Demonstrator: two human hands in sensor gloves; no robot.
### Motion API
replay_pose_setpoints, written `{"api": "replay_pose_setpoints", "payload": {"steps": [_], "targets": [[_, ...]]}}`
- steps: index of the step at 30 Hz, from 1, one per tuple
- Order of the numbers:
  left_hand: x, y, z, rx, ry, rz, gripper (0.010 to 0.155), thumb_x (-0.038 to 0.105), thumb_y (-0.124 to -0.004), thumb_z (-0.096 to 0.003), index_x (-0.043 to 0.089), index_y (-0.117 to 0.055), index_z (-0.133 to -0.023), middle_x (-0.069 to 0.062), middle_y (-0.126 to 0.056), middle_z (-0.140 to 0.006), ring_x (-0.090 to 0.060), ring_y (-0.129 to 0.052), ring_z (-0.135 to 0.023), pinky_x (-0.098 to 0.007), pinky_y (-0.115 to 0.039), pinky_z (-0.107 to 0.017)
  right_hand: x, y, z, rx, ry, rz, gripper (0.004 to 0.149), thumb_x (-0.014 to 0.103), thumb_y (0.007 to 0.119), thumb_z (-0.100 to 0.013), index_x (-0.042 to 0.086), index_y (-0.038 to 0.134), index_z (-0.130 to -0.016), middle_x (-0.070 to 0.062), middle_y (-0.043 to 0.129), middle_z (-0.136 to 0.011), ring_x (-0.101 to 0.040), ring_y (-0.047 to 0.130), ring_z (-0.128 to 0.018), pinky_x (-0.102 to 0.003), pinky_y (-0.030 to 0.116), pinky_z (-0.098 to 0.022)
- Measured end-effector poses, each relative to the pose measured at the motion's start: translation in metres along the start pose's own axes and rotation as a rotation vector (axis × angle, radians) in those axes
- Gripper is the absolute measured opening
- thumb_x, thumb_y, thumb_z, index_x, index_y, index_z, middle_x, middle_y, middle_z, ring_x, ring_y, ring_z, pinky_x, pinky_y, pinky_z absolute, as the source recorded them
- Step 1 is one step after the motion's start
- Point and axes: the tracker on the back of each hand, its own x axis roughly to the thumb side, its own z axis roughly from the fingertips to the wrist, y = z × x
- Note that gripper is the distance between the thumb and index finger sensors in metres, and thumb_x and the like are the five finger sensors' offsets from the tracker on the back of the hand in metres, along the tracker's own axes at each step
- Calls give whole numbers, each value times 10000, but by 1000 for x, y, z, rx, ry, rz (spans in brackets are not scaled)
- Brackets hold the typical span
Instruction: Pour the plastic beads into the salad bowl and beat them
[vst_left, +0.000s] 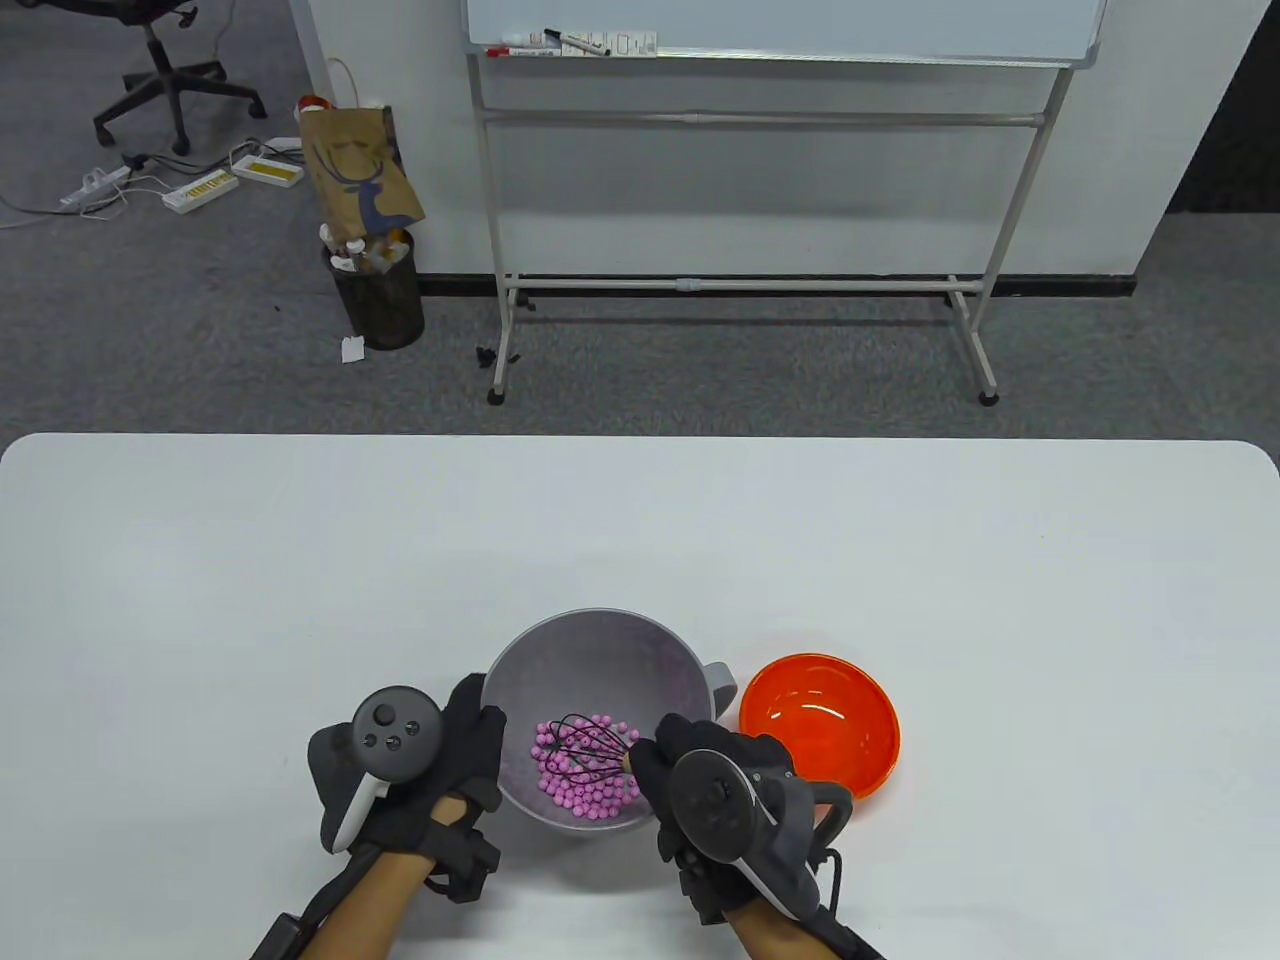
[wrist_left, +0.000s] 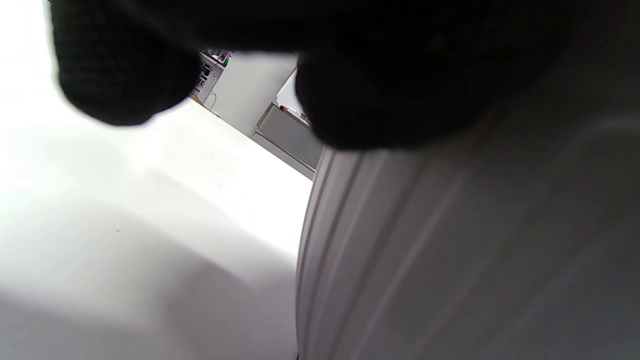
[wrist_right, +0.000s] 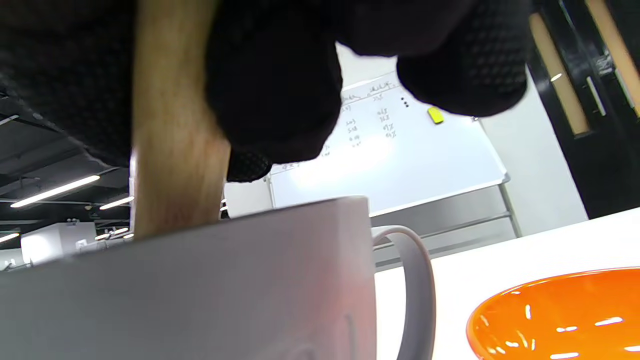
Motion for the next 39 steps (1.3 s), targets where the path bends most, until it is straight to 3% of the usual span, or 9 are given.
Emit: {"api": "replay_pose_setpoints", "payload": {"steps": [11, 18, 23, 28, 39], "targets": [[-1, 0, 0, 2, 5, 3, 563, 457, -680, -494, 111, -739, -934, 138, -1021, -191, -39, -945, 4, -374, -923, -319, 1, -8, 0, -103, -41, 177, 430, 537, 977, -348, 199, 1004, -613, -28, 1045, -312, -177, 874, -16, -383, 853, -332], [-1, 0, 0, 1, 6, 6, 562, 458, -680, -495, 112, -738, -934, 138, -1021, -192, -40, -945, 3, -375, -922, -321, 21, -21, 6, -35, -121, 212, 419, 529, 1005, -328, 195, 1018, -581, -39, 1036, -276, -178, 861, 2, -381, 854, -318], [-1, 0, 0, 1, 5, 7, 563, 457, -681, -494, 110, -738, -934, 137, -1021, -191, -41, -945, 3, -375, -922, -320, 19, -20, 5, 80, -93, 48, 416, 523, 1000, -343, 185, 1015, -586, -39, 1035, -277, -174, 862, 4, -379, 857, -314], [-1, -1, 0, 2, 5, 6, 563, 457, -680, -494, 109, -739, -933, 136, -1021, -191, -40, -946, 3, -376, -922, -320, 7, -4, 2, 20, -24, -18, 422, 529, 987, -348, 199, 1005, -610, -31, 1038, -309, -174, 875, -18, -382, 854, -334], [-1, -1, 0, 1, 5, 6, 563, 455, -680, -496, 107, -738, -934, 135, -1022, -191, -42, -946, 3, -376, -922, -320, 6, -5, 1, -106, -51, 181, 429, 537, 983, -343, 199, 1006, -607, -28, 1043, -307, -182, 878, -21, -387, 852, -340]]}}
